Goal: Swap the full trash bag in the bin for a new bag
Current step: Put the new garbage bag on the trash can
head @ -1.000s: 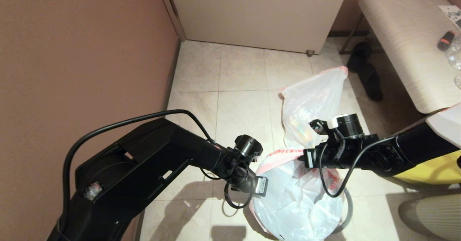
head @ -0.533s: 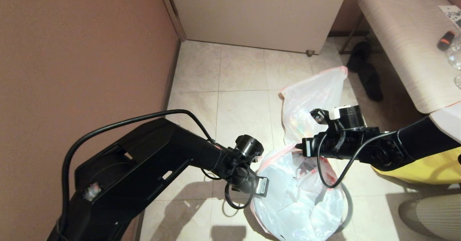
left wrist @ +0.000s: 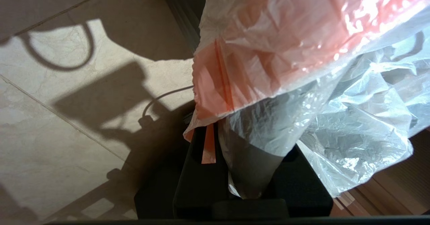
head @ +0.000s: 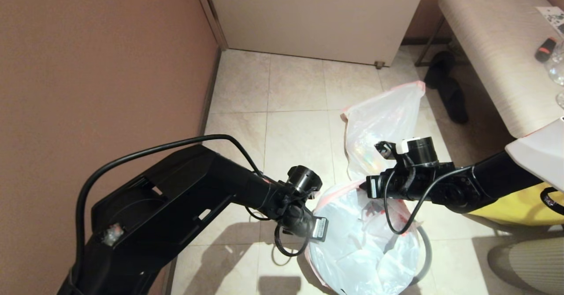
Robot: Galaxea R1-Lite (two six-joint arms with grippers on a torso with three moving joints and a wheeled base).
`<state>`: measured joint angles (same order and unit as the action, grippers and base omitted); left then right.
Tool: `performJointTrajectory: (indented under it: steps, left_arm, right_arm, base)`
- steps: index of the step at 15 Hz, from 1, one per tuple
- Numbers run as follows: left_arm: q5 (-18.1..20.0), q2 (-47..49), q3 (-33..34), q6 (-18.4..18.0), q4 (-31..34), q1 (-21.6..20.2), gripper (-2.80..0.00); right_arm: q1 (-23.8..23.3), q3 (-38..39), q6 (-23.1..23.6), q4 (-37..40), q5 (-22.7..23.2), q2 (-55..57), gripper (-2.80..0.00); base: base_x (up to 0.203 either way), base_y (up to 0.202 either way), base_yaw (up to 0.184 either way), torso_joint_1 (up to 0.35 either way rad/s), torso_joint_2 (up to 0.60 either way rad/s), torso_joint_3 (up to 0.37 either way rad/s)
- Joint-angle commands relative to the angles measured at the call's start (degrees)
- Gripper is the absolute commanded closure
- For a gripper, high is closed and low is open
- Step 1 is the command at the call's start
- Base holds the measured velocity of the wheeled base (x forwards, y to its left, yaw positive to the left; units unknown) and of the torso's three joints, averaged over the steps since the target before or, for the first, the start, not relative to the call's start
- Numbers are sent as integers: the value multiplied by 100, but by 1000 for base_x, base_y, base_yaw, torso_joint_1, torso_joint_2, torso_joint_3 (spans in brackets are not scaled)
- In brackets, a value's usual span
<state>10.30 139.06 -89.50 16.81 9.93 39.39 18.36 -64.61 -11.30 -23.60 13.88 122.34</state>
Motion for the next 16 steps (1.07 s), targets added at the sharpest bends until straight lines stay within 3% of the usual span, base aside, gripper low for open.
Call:
performJointTrajectory:
  steps: [1,6,10,12,16]
  left_arm:
    - [7,-39,31,15,-17,-1,0]
    - [59,-178,429,-10,-599,16,0]
    - [42,-278,815,49,-1520,-21,0]
    - [-35,-291,957,258,-2054,-46,0]
    - [-121,-291,962,354,-2178,-110,0]
  right_arm:
    - [16,-74,-14,-175,10,200,0]
    - [-309,-457,-346,-344,61,317,0]
    - [-676,-548,-354,31,256,494,0]
    - [-817,-543,-363,120,323,611,0]
    - [-861,-421,-390,128,326,654,0]
  base:
    - [0,0,0,0,0,0]
    - [0,0,0,0,0,0]
    - [0,0,0,0,0,0]
    - [0,0,0,0,0,0]
    - [0,0,0,0,0,0]
